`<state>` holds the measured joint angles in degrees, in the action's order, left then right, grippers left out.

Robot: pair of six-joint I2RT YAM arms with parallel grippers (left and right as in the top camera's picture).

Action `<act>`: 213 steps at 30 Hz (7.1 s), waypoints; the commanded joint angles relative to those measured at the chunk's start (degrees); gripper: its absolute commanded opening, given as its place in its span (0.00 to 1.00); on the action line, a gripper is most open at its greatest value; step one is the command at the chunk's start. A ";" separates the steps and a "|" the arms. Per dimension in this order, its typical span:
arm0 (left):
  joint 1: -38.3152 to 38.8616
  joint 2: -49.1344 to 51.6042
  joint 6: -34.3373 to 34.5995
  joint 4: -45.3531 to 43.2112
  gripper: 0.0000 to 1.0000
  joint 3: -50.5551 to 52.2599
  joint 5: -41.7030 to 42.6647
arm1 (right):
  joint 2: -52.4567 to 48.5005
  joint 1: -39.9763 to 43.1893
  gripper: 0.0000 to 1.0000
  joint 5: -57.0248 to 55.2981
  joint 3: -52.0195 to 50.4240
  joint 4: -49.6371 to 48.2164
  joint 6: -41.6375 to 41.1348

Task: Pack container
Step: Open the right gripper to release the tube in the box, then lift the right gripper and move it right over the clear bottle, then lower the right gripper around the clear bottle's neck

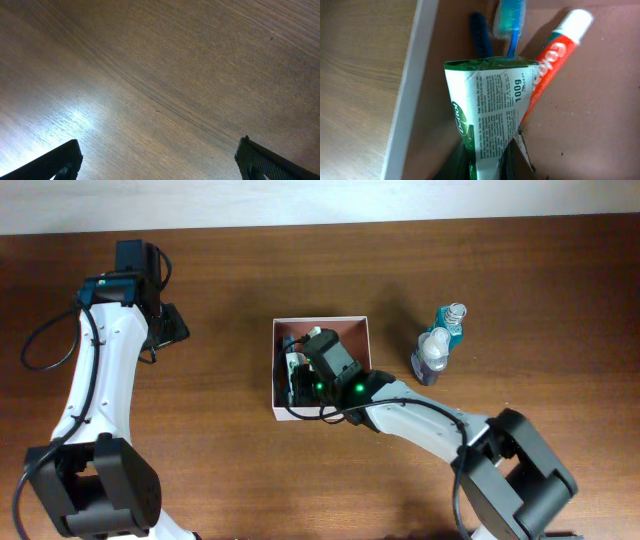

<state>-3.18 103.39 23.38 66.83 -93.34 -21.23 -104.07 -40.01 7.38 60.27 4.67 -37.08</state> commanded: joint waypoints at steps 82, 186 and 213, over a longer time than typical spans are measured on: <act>-0.09 -0.24 -0.26 0.09 0.99 -0.46 0.11 | 32.46 22.43 0.76 -31.58 22.77 69.94 2.78; -0.09 -0.24 -0.28 0.09 0.99 -0.46 0.11 | 5.97 26.97 0.57 -15.76 18.64 49.72 27.21; -0.09 -0.24 -0.26 0.09 0.99 -0.46 0.11 | 5.97 26.95 0.39 -14.99 18.64 49.86 27.19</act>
<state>-3.18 103.39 23.38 66.83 -93.34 -21.23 -97.69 -13.47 -8.45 79.57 54.59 -10.04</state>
